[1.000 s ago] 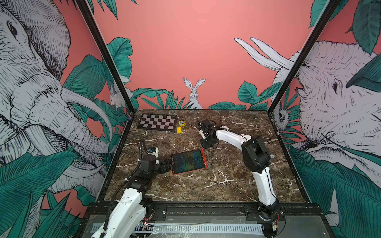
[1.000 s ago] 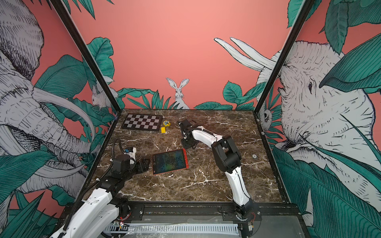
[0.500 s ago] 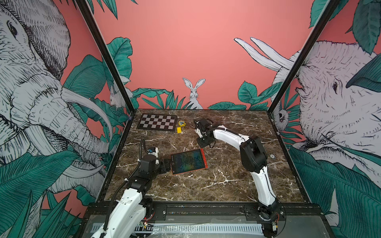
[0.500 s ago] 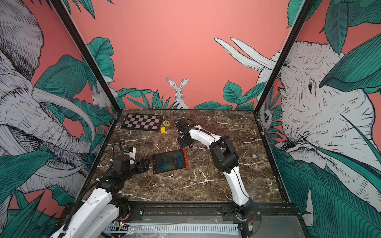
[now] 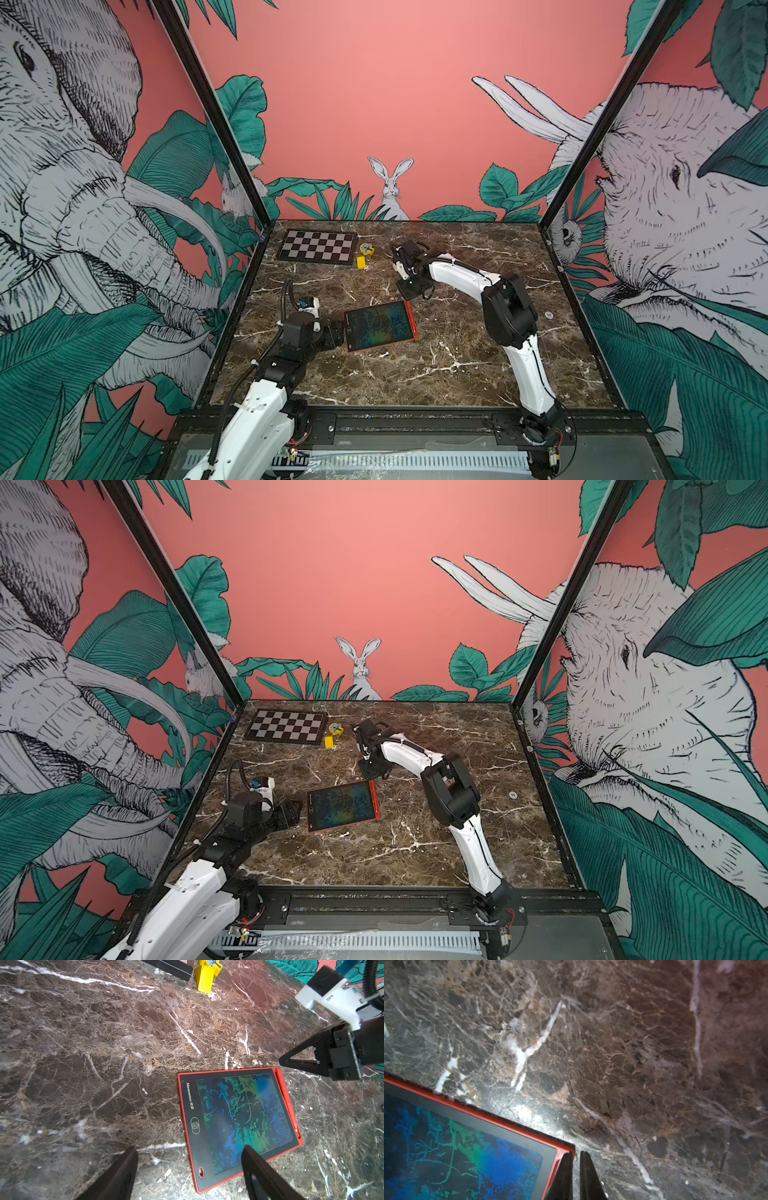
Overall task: Place the stylus back onto the writing tablet
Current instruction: Place the stylus on the writing tablet.
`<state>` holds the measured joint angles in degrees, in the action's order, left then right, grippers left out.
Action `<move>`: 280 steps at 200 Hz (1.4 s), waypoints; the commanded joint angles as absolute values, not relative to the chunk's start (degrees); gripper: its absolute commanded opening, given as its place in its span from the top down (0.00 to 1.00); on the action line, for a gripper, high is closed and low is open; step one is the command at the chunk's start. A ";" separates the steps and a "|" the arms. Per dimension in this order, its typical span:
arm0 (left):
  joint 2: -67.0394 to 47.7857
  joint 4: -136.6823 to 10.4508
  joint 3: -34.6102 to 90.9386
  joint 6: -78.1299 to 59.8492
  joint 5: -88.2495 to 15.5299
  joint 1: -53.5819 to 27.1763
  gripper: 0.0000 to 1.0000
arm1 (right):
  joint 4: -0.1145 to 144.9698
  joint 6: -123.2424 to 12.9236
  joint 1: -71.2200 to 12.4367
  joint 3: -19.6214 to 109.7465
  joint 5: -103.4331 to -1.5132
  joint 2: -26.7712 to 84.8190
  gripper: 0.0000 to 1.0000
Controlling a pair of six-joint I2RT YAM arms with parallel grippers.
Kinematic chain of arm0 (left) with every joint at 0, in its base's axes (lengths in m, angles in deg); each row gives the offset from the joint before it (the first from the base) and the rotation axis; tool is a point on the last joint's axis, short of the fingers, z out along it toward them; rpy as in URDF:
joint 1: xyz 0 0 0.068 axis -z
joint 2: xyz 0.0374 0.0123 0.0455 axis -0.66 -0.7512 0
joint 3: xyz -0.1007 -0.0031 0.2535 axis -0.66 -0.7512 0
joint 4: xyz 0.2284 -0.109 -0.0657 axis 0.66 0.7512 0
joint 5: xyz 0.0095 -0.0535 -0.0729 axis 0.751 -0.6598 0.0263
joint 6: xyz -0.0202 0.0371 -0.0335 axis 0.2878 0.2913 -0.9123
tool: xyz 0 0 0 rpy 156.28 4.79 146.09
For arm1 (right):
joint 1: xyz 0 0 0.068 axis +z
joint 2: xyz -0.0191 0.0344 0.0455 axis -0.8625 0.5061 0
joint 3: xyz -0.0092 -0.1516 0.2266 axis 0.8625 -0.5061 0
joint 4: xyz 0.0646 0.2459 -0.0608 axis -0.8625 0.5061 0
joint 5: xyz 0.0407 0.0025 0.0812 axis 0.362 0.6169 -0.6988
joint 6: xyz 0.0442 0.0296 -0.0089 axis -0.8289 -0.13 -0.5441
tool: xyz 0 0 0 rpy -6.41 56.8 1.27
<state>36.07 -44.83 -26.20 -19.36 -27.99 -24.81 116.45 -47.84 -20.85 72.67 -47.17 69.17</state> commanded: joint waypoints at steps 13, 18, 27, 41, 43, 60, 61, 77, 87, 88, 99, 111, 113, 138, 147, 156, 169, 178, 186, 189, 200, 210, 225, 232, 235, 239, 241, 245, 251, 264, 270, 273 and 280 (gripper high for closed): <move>36.62 -44.43 -26.06 -20.47 -27.57 -24.60 0.19 | 116.62 -48.47 -20.40 70.66 -48.34 69.27 0.88; 36.63 -44.52 -26.07 -20.40 -27.56 -24.60 0.19 | 116.45 -48.57 -20.39 70.41 -48.38 69.19 0.88; 36.63 -44.62 -26.04 -20.43 -27.64 -24.60 0.19 | 116.21 -48.76 -20.40 70.10 -48.50 69.18 0.88; 36.57 -44.71 -25.98 -20.42 -27.60 -24.56 0.19 | 115.92 -49.02 -20.44 69.74 -48.73 69.18 0.88; 36.57 -44.76 -25.96 -20.47 -27.57 -24.59 0.19 | 115.85 -49.05 -20.45 69.67 -48.85 69.18 0.88; 36.45 -44.64 -25.89 -20.33 -27.62 -24.60 0.19 | 115.66 -49.29 -20.33 69.09 -48.99 68.93 0.88; 36.45 -44.67 -25.88 -20.32 -27.64 -24.60 0.19 | 115.66 -49.29 -20.32 69.06 -48.99 68.92 0.88; 36.56 -44.47 -25.86 -20.29 -27.65 -24.60 0.19 | 115.26 -49.59 -20.34 68.30 -49.00 68.39 0.88; 36.60 -44.60 -25.90 -20.22 -27.57 -24.60 0.19 | 115.00 -49.72 -20.31 67.90 -48.90 68.05 0.88; 36.57 -44.60 -25.93 -20.22 -27.57 -24.60 0.19 | 114.97 -49.73 -20.31 67.81 -48.82 68.00 0.88; 36.48 -44.77 -25.87 -20.24 -27.62 -24.62 0.19 | 115.04 -49.81 -20.36 67.78 -48.36 67.58 0.88; 36.35 -44.99 -25.81 -20.24 -27.72 -24.56 0.19 | 115.24 -49.84 -20.31 67.72 -47.67 67.00 0.88; 36.31 -44.97 -25.81 -20.27 -27.69 -24.59 0.19 | 115.22 -49.84 -20.33 67.71 -47.61 66.92 0.88; 36.05 -45.20 -25.70 -20.21 -27.65 -24.60 0.19 | 115.46 -49.82 -20.35 67.62 -46.89 65.37 0.87; 35.89 -45.35 -25.70 -20.18 -27.65 -24.65 0.19 | 115.61 -49.70 -20.32 67.62 -46.97 64.93 0.87; 35.82 -45.52 -25.69 -20.23 -27.65 -24.60 0.19 | 115.77 -49.64 -20.33 67.54 -47.14 64.46 0.87; 35.65 -45.51 -25.69 -20.30 -27.73 -24.64 0.19 | 115.83 -49.72 -20.24 66.98 -47.44 63.72 0.87; 35.51 -45.62 -25.64 -20.27 -27.73 -24.61 0.19 | 115.84 -49.75 -20.16 66.43 -47.55 63.24 0.86; 35.48 -45.57 -25.60 -20.18 -27.77 -24.60 0.19 | 115.96 -49.73 -20.02 65.93 -47.80 62.96 0.86; 35.53 -45.57 -25.60 -20.17 -27.74 -24.56 0.19 | 116.04 -49.73 -19.94 65.76 -47.85 62.90 0.86; 35.57 -45.64 -25.60 -20.20 -27.69 -24.63 0.19 | 116.35 -49.69 -19.54 65.22 -47.98 62.66 0.86; 35.57 -45.56 -25.60 -20.19 -27.65 -24.63 0.19 | 116.40 -49.56 -19.26 64.54 -48.14 62.53 0.86; 35.57 -45.58 -25.66 -20.18 -27.65 -24.60 0.19 | 116.33 -49.68 -18.91 63.52 -48.43 62.37 0.86; 35.57 -45.51 -25.69 -20.22 -27.69 -24.58 0.19 | 116.12 -49.72 -18.76 63.09 -48.52 62.31 0.86; 35.57 -45.49 -25.73 -20.22 -27.65 -24.60 0.19 | 116.03 -49.73 -18.73 62.86 -48.54 62.30 0.86; 35.56 -45.51 -25.69 -20.27 -27.68 -24.60 0.19 | 115.90 -49.80 -18.73 62.61 -48.64 62.24 0.86; 35.57 -45.49 -25.69 -20.23 -27.65 -24.60 0.19 | 115.89 -49.84 -18.70 62.50 -48.64 62.24 0.86; 35.63 -45.44 -25.69 -20.24 -27.69 -24.60 0.19 | 115.69 -49.82 -18.70 62.24 -48.74 62.24 0.86; 35.58 -45.47 -25.73 -20.22 -27.65 -24.60 0.19 | 115.53 -49.86 -18.59 61.97 -48.99 62.24 0.86; 35.66 -45.32 -25.68 -20.22 -27.69 -24.60 0.19 | 115.59 -49.82 -18.50 61.66 -49.04 62.40 0.86; 35.66 -45.33 -25.61 -20.29 -27.66 -24.60 0.19 | 115.61 -49.89 -18.52 61.56 -49.05 62.58 0.86; 35.66 -45.28 -25.60 -20.31 -27.65 -24.60 0.19 | 115.60 -49.90 -18.47 61.44 -49.01 62.59 0.86; 35.80 -45.27 -25.66 -20.40 -27.65 -24.60 0.19 | 115.53 -50.04 -18.52 61.30 -49.02 62.88 0.86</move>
